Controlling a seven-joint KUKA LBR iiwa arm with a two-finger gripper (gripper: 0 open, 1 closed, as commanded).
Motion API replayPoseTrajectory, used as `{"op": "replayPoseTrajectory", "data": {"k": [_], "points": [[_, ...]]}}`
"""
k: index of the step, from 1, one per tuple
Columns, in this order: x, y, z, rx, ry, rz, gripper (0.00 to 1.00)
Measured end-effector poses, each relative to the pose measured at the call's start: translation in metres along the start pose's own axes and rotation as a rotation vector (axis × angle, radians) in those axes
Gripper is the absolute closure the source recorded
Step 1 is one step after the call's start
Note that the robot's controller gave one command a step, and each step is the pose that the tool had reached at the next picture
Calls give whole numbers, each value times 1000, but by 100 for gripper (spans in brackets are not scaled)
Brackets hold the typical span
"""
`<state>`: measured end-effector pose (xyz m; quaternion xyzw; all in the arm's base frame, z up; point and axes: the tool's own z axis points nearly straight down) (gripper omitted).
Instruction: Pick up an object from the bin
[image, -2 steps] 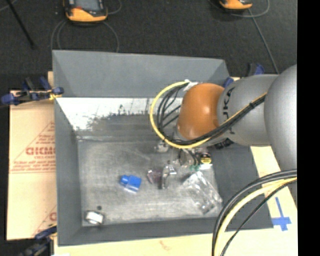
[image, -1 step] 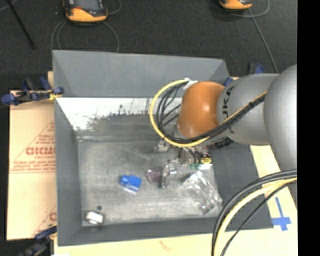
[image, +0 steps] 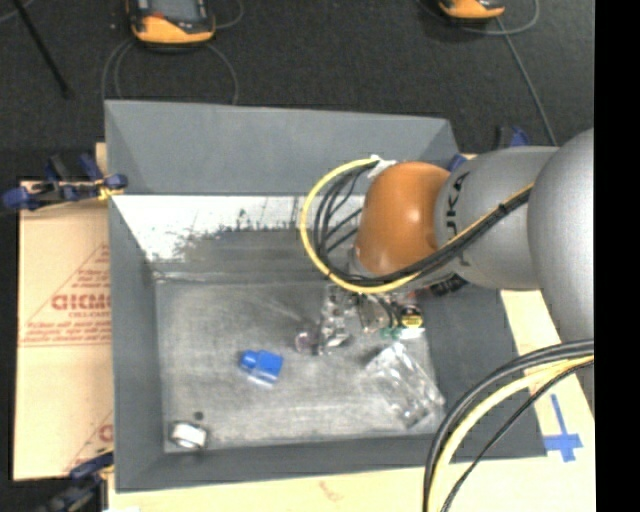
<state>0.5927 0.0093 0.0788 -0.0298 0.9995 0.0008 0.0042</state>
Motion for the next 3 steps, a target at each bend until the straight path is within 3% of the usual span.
{"op": "replayPoseTrajectory", "data": {"k": [2,3], "points": [[-4,-1,-36,0,0,5,100],[-7,-2,-100,2,-3,9,100]]}}
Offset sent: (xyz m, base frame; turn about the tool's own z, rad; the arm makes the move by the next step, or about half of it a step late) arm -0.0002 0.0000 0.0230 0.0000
